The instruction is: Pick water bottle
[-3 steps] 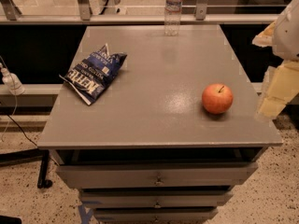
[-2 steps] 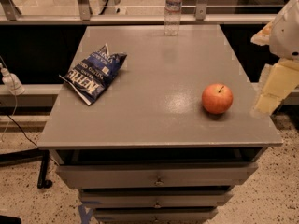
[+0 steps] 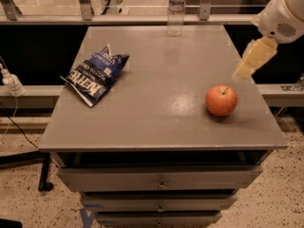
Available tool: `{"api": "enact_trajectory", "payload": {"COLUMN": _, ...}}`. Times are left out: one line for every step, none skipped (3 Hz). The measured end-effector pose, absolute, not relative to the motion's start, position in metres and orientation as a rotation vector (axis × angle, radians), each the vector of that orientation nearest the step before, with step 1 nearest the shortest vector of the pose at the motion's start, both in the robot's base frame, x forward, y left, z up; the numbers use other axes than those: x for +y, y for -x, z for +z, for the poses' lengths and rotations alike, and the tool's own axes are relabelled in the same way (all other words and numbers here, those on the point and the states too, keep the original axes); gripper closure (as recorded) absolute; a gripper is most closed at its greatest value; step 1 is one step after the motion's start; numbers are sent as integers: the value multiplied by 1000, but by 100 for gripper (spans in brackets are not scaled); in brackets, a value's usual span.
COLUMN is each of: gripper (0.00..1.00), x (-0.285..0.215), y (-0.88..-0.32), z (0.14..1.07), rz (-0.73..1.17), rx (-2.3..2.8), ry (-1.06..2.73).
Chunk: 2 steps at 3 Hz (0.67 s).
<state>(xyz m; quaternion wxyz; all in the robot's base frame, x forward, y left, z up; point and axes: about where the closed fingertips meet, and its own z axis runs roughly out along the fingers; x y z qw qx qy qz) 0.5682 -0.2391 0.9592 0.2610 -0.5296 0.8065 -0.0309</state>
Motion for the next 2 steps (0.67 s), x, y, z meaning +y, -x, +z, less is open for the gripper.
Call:
{"api": "enact_trajectory", "payload": {"gripper": 0, "x": -244, "y": -640, "z": 957, "rz": -56, "rx": 2127, "ry": 1257}}
{"api": "enact_trajectory", "payload": {"gripper": 0, "x": -240, "y": -709, "z": 955, "rz": 4, "rx": 2039, "ry": 1076}}
